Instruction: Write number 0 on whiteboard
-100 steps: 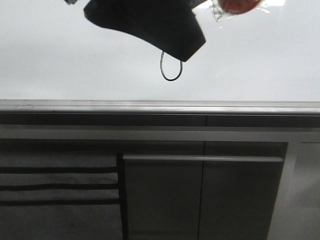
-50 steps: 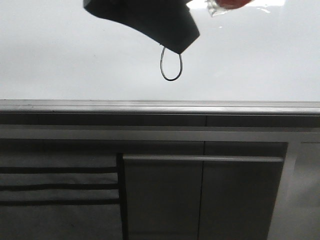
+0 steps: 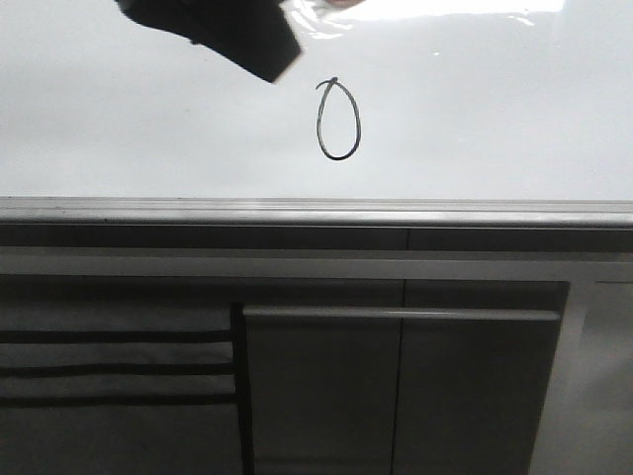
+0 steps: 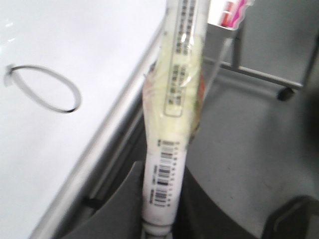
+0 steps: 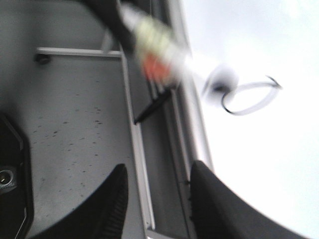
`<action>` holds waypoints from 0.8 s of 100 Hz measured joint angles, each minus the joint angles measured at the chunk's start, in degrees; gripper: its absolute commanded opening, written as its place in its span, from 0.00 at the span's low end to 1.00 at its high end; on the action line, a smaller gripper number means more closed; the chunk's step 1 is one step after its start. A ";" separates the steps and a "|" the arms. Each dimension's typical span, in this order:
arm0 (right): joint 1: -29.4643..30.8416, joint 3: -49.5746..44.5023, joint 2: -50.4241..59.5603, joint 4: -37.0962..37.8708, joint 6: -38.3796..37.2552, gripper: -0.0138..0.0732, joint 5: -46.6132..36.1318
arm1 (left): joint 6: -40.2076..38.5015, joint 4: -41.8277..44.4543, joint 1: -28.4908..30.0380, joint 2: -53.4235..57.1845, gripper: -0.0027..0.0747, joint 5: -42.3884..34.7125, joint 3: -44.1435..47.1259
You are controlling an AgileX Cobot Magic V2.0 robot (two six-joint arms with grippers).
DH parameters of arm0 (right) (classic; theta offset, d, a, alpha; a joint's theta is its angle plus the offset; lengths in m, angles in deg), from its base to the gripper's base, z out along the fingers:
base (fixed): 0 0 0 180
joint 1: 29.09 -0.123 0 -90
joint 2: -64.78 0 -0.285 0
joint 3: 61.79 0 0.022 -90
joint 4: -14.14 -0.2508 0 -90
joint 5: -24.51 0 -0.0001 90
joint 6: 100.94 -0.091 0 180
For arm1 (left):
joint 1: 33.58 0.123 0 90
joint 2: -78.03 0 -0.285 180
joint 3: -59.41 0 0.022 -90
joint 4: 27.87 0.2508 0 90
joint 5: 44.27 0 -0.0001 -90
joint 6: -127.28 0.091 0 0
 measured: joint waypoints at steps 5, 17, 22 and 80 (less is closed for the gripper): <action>2.16 -0.09 1.31 0.21 -1.36 0.46 0.00 | -1.32 0.00 3.66 -0.04 0.02 -2.32 0.47; 6.13 -0.09 3.37 0.21 -3.16 0.46 1.03 | -4.58 -1.48 12.45 -1.19 0.02 -8.92 2.63; 6.78 -0.09 3.62 0.21 -3.58 0.46 1.81 | -5.31 -3.14 15.65 -2.33 0.02 -11.88 3.52; 7.23 -0.20 3.82 -0.76 -3.99 0.46 5.34 | -6.03 -13.45 25.82 -13.17 0.43 -21.00 4.37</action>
